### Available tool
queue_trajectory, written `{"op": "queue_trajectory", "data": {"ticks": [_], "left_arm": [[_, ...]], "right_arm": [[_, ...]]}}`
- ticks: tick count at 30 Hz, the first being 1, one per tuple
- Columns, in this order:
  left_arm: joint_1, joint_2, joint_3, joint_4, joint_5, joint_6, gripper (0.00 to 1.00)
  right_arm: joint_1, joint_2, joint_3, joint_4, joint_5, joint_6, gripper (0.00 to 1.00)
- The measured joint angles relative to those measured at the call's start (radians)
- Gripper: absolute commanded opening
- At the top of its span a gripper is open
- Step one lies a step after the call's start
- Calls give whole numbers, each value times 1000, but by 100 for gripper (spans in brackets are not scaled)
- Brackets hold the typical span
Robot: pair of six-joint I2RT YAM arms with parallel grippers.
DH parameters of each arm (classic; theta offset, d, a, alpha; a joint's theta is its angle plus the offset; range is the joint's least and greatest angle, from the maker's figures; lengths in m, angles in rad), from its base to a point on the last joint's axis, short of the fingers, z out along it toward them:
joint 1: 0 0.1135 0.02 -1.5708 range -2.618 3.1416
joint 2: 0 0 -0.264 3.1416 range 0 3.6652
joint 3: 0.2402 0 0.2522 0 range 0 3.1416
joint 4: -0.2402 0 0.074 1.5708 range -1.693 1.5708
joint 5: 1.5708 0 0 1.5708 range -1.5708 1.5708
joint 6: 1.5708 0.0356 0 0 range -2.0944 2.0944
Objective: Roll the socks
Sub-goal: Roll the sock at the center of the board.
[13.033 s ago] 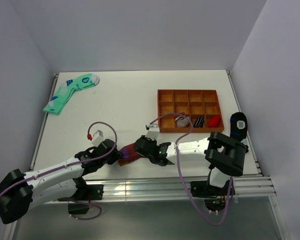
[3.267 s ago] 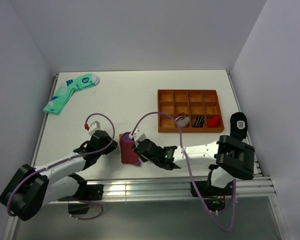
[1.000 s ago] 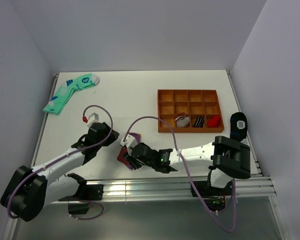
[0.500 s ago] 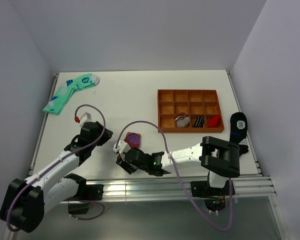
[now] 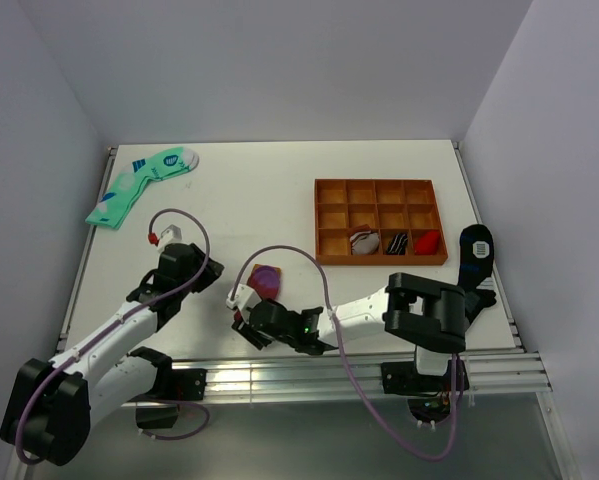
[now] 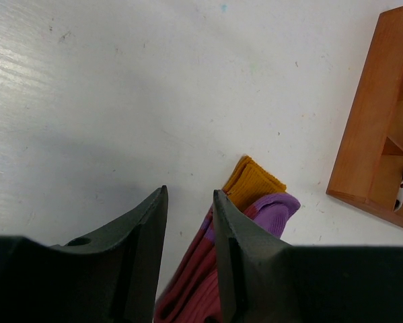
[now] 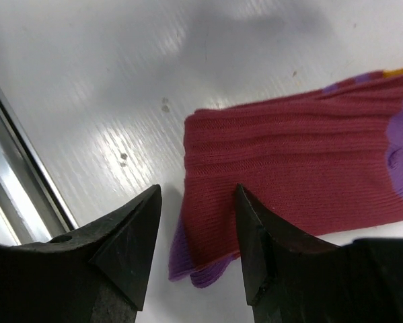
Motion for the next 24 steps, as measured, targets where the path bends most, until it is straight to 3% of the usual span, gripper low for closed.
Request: {"op": "queue_trajectory", "data": {"ticks": [10, 14, 24], "left_arm": [[2, 24, 4, 0, 6, 8, 39], [2, 27, 4, 1, 6, 7, 39], [2, 20, 4, -7, 6, 7, 38]], "right_arm": [[0, 19, -66, 119, 20, 8, 55], [0, 23, -89, 167, 29, 16, 48], [0, 48, -160, 340, 67, 45, 43]]}}
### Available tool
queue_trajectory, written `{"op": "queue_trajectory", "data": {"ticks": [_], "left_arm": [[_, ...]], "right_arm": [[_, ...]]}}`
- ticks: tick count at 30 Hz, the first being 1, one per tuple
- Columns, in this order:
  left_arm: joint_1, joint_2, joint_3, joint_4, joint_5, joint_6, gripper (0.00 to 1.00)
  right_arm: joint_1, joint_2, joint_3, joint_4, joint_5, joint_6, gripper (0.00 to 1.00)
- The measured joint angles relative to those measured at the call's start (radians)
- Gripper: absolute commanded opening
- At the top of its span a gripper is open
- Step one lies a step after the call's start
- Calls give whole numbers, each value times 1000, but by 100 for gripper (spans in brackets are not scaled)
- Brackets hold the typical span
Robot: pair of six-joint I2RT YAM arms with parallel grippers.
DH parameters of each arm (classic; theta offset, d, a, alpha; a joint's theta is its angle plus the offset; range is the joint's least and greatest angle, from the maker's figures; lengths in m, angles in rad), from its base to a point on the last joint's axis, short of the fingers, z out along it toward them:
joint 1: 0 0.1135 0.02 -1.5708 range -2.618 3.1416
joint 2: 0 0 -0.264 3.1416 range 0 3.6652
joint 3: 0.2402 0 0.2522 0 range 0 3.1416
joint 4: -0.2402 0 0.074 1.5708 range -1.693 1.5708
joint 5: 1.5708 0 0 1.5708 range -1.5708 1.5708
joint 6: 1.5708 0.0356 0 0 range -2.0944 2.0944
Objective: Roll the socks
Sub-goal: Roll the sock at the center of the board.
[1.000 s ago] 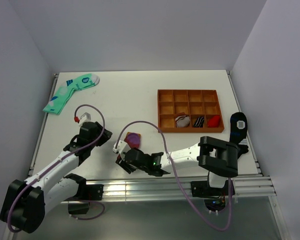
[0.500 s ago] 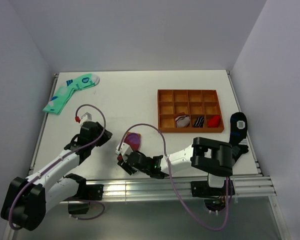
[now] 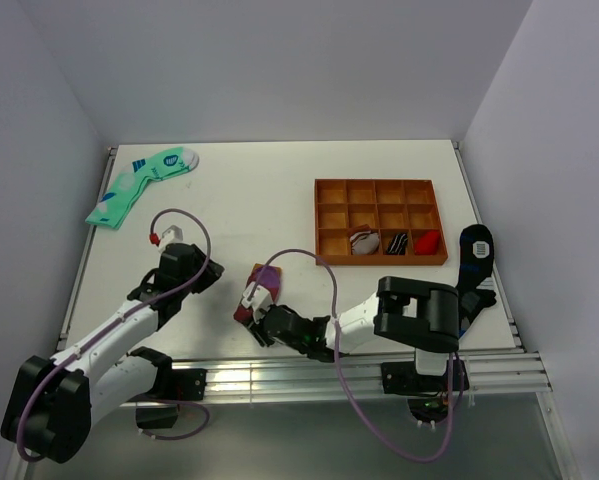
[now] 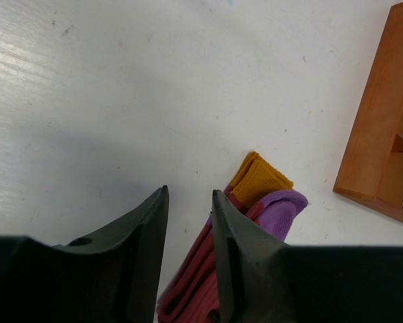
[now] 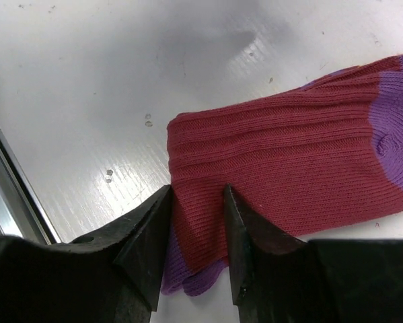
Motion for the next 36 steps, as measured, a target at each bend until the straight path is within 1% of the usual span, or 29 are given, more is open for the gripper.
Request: {"op": "queue_trajectory", "data": {"ticks": [4, 11, 13, 17, 25, 29, 32, 36], "left_arm": [[0, -16, 0, -10, 0, 0, 38], [0, -29, -6, 10, 21, -4, 37], [-1, -38, -23, 34, 32, -8, 37], [-23, -56, -73, 84, 43, -19, 37], [-137, -126, -142, 140, 7, -55, 39], [-187, -185, -179, 163, -29, -62, 40], [-217, -242, -225, 189, -51, -64, 42], [-260, -325, -304, 240, -84, -64, 45]], "right_arm": [[-9, 3, -26, 54, -10, 13, 33], [-67, -10, -50, 80, -111, 70, 26], [-94, -19, -51, 70, -166, 89, 23], [-156, -39, -48, 28, -297, 132, 22], [-293, -92, -40, -118, -588, 209, 22], [-352, -71, 19, -222, -734, 247, 21], [-386, -29, 66, -267, -835, 274, 20], [-413, -11, 82, -314, -938, 308, 19]]}}
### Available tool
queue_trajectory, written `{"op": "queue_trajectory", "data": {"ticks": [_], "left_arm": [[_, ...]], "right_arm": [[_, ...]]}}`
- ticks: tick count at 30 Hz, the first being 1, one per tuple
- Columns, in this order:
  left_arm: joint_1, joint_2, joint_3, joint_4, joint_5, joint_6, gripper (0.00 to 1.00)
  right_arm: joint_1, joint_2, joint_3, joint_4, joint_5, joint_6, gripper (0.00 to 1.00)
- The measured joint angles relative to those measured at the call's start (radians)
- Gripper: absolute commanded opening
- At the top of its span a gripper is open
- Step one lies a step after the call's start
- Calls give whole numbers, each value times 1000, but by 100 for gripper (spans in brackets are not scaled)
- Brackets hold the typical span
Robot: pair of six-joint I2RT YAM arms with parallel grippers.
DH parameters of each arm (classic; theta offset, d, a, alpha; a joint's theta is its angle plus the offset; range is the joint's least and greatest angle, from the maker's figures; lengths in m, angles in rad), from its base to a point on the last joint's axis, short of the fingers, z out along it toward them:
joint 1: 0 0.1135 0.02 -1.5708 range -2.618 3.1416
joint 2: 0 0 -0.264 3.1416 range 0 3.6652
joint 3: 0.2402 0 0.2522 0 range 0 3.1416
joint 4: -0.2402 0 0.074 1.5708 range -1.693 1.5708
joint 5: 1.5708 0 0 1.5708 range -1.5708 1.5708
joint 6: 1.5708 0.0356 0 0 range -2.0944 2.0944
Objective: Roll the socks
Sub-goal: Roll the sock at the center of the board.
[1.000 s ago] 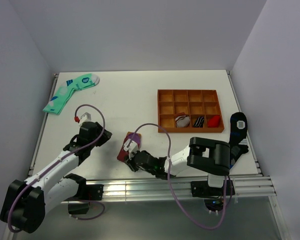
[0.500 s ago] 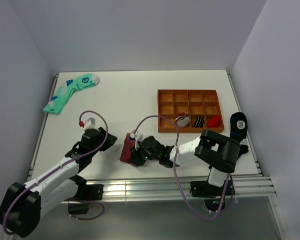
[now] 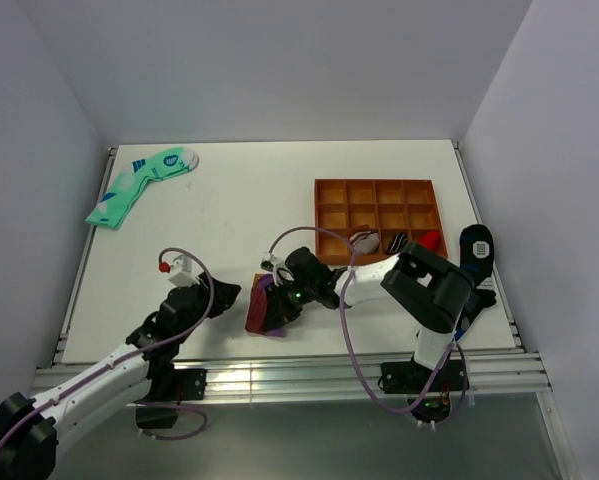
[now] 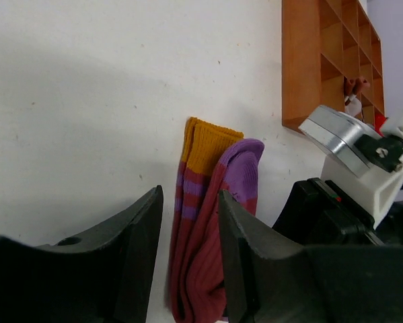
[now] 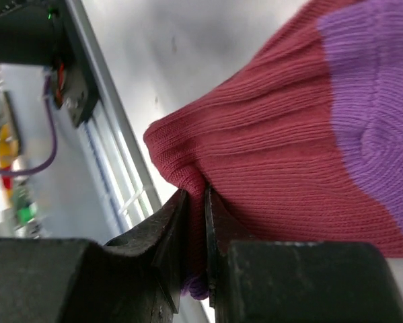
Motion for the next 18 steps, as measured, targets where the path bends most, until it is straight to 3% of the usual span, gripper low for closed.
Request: {"op": "queue_trajectory", "data": {"ticks": [9, 16, 18], "left_arm": [[-119, -8, -43, 144, -52, 21, 52], [-158, 215, -17, 198, -86, 43, 60], [-158, 262, -16, 206, -85, 53, 69]], "right_arm": [[-34, -12, 2, -121, -97, 31, 19], [-35, -16, -6, -129, -101, 43, 19], [-35, -16, -6, -128, -101, 43, 19]]}}
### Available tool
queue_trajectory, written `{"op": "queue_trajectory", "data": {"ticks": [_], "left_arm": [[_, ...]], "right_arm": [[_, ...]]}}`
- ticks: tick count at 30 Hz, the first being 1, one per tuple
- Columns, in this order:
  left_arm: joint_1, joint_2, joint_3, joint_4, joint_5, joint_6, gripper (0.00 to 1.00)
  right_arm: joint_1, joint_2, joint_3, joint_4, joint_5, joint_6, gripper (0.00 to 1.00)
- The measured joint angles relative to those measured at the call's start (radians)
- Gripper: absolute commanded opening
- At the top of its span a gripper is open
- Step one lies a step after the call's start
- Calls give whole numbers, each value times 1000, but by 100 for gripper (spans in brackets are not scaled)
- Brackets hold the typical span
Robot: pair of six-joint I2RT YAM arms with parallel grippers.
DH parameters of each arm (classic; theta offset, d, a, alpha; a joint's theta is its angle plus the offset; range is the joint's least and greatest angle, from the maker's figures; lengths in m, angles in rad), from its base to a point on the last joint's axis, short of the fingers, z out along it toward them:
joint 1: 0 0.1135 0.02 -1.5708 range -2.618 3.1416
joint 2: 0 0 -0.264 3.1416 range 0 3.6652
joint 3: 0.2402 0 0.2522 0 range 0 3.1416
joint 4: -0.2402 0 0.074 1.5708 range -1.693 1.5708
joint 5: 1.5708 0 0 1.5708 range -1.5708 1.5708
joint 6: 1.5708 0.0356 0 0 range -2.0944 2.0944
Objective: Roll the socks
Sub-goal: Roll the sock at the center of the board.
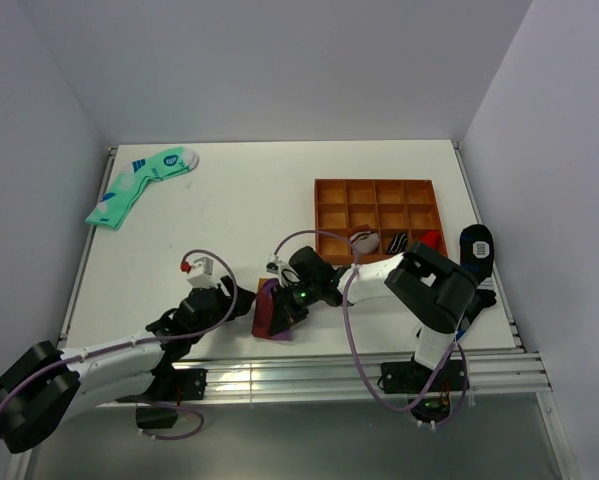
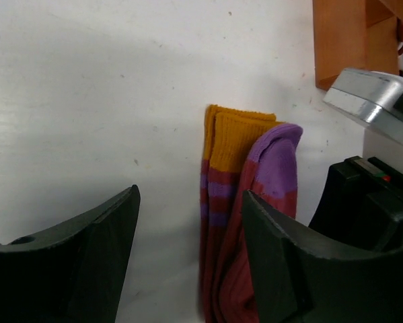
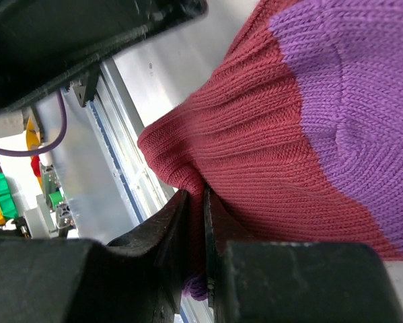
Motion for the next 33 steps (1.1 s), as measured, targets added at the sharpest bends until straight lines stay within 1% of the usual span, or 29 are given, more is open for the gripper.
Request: {"op": "queue_trajectory", "data": {"ticks": [5, 10, 17, 22, 24, 27, 31, 33], "left_arm": [[-6, 28, -2, 86, 16, 20, 75], [-6, 38, -3, 163, 41, 41, 74], [-8, 215, 28, 216, 90, 68, 73], [-10, 286, 56, 266, 114, 79, 73], [-10, 304, 61, 281, 120, 82, 70], [-10, 335, 74, 288, 128, 85, 62], [-10, 385, 96, 298, 134, 88, 48], [-10, 405, 102, 308, 138, 88, 43]], "right_arm": [[0, 0, 0, -1, 0, -1, 19], [0, 0, 0, -2, 0, -4, 18], [-3, -7, -6, -9, 0, -8, 18], [-4, -15, -12, -16, 1, -10, 18], [-4, -21, -16, -21, 2, -12, 18], [-4, -27, -19, -31, 3, -16, 18], [-4, -34, -19, -51, 5, -23, 18], [-6, -37, -19, -61, 6, -28, 18]]}}
